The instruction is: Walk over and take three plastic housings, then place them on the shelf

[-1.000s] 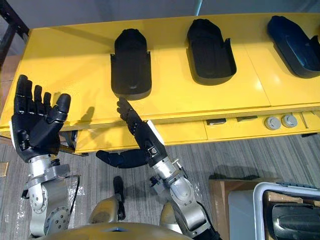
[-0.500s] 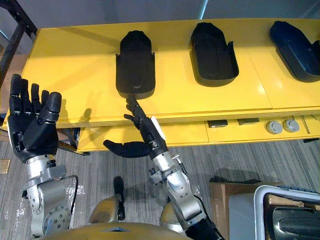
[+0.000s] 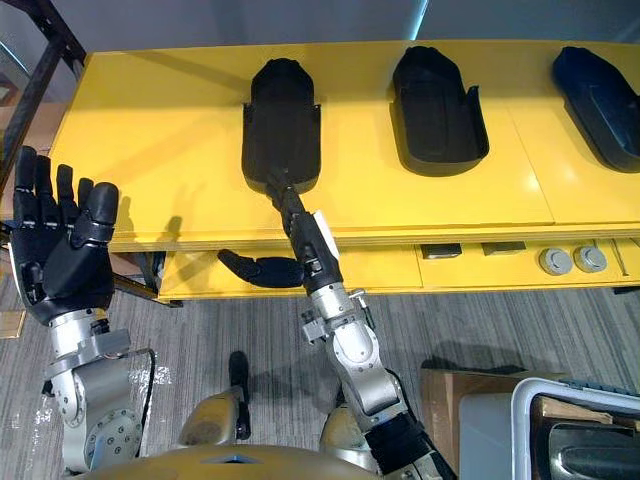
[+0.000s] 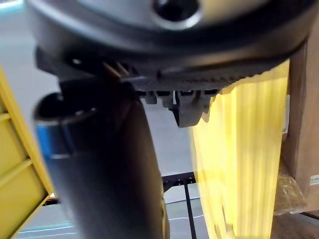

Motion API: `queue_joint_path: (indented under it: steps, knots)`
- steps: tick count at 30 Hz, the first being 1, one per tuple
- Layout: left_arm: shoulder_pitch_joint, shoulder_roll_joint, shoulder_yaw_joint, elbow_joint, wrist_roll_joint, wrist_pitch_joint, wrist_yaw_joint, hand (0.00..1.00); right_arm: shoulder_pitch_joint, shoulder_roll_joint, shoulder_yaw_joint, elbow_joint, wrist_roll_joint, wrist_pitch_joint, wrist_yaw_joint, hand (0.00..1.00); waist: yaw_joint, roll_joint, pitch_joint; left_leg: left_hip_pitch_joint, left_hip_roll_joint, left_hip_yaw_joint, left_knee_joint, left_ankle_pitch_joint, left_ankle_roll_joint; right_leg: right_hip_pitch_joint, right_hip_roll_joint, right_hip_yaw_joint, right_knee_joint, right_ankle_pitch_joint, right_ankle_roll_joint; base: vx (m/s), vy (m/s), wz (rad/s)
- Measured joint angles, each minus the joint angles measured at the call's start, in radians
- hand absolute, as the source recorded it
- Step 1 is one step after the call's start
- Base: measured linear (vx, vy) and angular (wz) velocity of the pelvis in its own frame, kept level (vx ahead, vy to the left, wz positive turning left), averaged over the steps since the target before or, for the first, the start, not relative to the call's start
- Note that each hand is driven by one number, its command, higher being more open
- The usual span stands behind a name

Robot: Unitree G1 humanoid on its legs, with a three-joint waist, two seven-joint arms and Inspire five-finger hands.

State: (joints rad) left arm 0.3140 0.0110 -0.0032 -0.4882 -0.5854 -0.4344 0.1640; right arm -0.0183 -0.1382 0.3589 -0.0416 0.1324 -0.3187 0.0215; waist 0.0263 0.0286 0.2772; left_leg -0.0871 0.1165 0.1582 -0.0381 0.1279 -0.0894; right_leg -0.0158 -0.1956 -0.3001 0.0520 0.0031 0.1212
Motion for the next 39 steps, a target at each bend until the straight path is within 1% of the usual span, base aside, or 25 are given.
queue_joint_path:
  steps: [3,7,10,23,25,27,34,37,39]
  knots:
    - [0.0,-0.001,0.001,0.0,0.0,0.0,0.0,1.0,-0.005,0.0,-0.006,0.0,0.002,0.017,0.0,1.0,0.0,0.0,0.0,0.0,-0.002,0.0,0.0,0.0,0.0,0.0,-0.001,0.0,0.0,0.0,0.0,0.0,0.0,0.0]
    - [-0.004,-0.001,0.001,0.0,0.0,0.002,-0.001,1.0,-0.033,0.014,-0.017,0.003,0.037,0.062,0.012,1.0,-0.003,0.0,0.0,0.0,-0.001,0.0,0.0,0.001,0.001,0.0,-0.002,0.0,0.002,0.0,-0.001,0.0,0.0,0.0]
    - [-0.004,-0.001,0.001,0.0,0.0,0.002,-0.002,1.0,-0.044,0.021,-0.033,0.01,0.046,0.072,0.018,1.0,-0.002,0.0,0.0,0.0,-0.002,0.0,0.0,0.001,0.002,0.0,-0.003,0.0,0.002,-0.001,-0.002,0.0,0.0,0.0]
    - [-0.013,-0.002,0.015,0.009,0.0,0.011,-0.004,1.0,-0.112,0.021,-0.039,0.084,0.05,0.068,0.016,1.0,-0.004,0.0,0.002,0.003,-0.002,-0.003,-0.003,0.007,0.003,-0.001,-0.004,-0.002,0.015,-0.002,-0.003,0.0,0.0,0.0]
    - [-0.019,-0.002,0.02,0.009,0.0,0.026,-0.006,1.0,-0.119,0.022,-0.045,0.092,0.05,0.068,0.012,1.0,-0.003,0.001,0.003,0.003,-0.002,-0.005,-0.006,0.008,0.001,-0.001,-0.005,-0.004,0.015,-0.002,-0.003,0.0,0.0,0.02]
    - [-0.023,-0.002,0.02,0.009,0.0,0.027,-0.008,1.0,-0.122,0.022,-0.046,0.096,0.05,0.065,0.009,1.0,-0.003,0.001,0.003,0.004,-0.002,-0.009,-0.013,0.011,-0.004,-0.001,-0.005,-0.009,0.015,-0.002,-0.003,0.0,0.0,0.06]
    - [-0.031,-0.002,0.021,0.009,0.0,0.028,-0.025,1.0,-0.125,0.026,-0.05,0.105,0.048,0.05,0.006,1.0,-0.004,0.002,0.007,0.005,-0.002,-0.014,-0.023,0.018,-0.006,-0.002,-0.004,-0.014,0.015,-0.002,-0.003,0.0,0.0,0.02]
    - [-0.031,-0.002,0.022,0.009,0.0,0.028,-0.044,1.0,-0.121,0.026,-0.051,0.103,0.037,0.046,0.007,1.0,-0.004,0.002,0.007,0.01,-0.002,-0.013,-0.034,0.021,-0.006,-0.002,-0.004,-0.014,0.014,-0.002,-0.003,0.0,0.0,0.0]
    - [-0.03,-0.002,0.021,0.008,0.002,0.028,-0.064,1.0,-0.095,0.025,-0.055,0.069,0.043,0.05,0.007,1.0,-0.002,0.002,0.007,0.013,-0.002,-0.01,-0.043,0.025,-0.007,-0.002,-0.002,-0.012,0.007,-0.001,-0.002,0.0,0.0,0.0]
